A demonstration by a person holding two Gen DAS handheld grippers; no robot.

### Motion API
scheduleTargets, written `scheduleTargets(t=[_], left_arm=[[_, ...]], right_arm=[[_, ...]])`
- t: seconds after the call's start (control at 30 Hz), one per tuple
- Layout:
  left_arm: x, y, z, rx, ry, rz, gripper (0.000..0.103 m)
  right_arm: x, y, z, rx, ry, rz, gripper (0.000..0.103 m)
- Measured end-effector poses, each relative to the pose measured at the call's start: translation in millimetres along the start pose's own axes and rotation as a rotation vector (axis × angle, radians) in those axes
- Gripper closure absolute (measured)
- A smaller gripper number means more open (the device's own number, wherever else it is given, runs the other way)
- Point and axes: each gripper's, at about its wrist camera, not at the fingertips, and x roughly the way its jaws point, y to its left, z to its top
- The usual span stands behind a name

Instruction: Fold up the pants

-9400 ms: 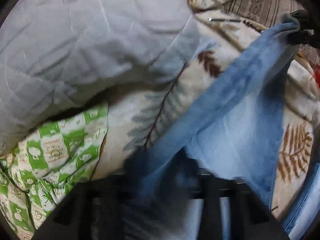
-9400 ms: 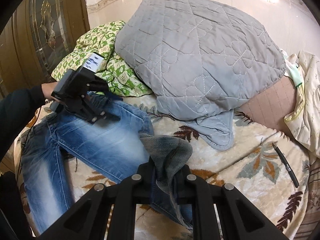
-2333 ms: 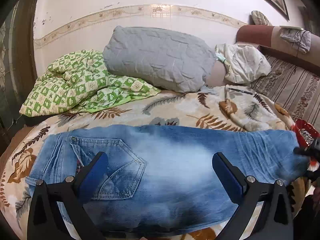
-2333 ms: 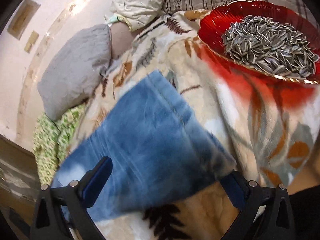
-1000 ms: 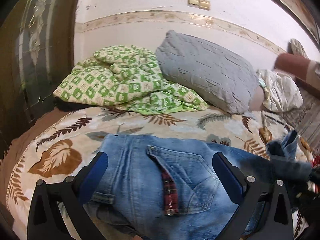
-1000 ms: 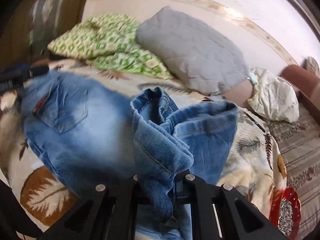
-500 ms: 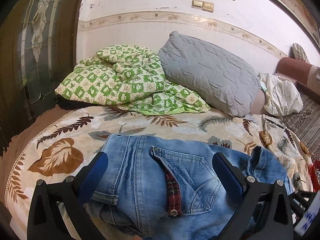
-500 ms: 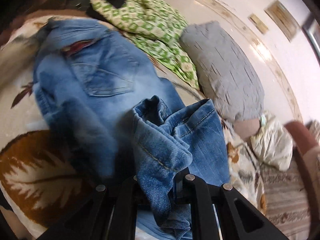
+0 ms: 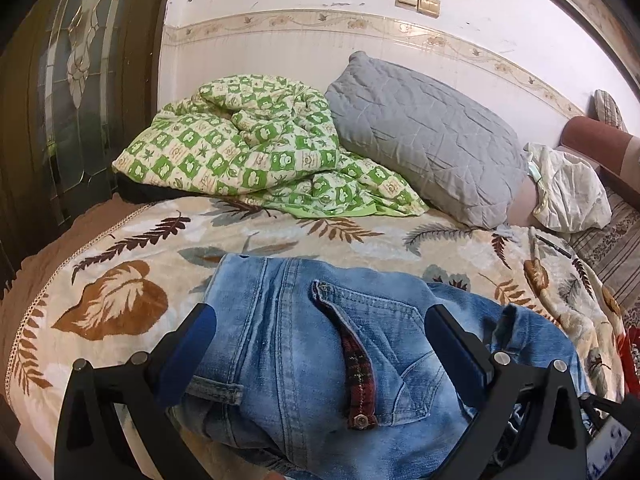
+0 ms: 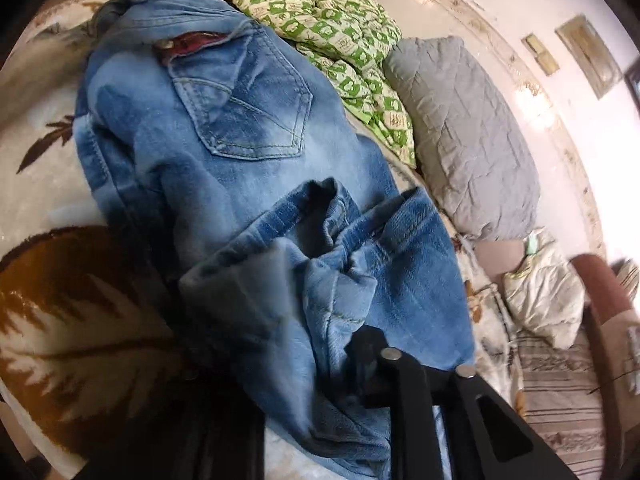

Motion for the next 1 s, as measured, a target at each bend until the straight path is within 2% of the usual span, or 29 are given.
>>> scheduleTargets(t=[0.03, 0.07, 0.1, 0.13, 0.33, 0.43, 0.53, 0.6, 0.77, 0.83, 0.9, 1.0], left_arm=[[0, 1, 0, -0.003, 0.000, -0.001, 0.000], [0, 1, 0, -0.005, 0.000, -0.002, 0.000], [0, 1, 0, -0.008, -0.002, -0.002, 0.000], [0, 1, 1, -0.009, -0.003, -0.003, 0.000], [0, -1, 0, -0.006, -0.002, -0.013, 0.000], [0, -2, 0, -0.002, 0.003, -0.028, 0.000], [1, -7, -1, 0.011, 0.012, -0.068, 0.000], [3, -16, -1, 0.035, 0.025, -0.106, 0.000], [22, -62, 5, 0.184, 0.179, -0.323, 0.000], [35, -86, 7, 0.243, 0.245, -0.427, 0.000], [52, -112, 6, 0.297, 0.315, -0.498, 0.000], [80, -140, 6, 0.343, 0.410, -0.563, 0.000]], right_arm=[[-7, 0, 0, -0.001, -0.026, -0.024, 0.056], [-13, -3, 1, 0.004, -0.056, -0.049, 0.031], [-23, -5, 1, 0.009, -0.099, -0.055, 0.021], [-30, -8, 2, 0.010, -0.122, -0.051, 0.018], [-65, -28, 7, 0.032, -0.195, -0.021, 0.016], [-77, -49, 2, 0.113, -0.200, 0.031, 0.014], [-79, -76, -11, 0.215, -0.194, 0.085, 0.010], [-78, -86, -23, 0.263, -0.175, 0.091, 0.010], [-58, -113, -51, 0.434, -0.120, 0.229, 0.010], [-55, -119, -61, 0.480, -0.117, 0.243, 0.010], [-52, -120, -69, 0.502, -0.135, 0.266, 0.010], [-49, -118, -79, 0.503, -0.158, 0.293, 0.010]])
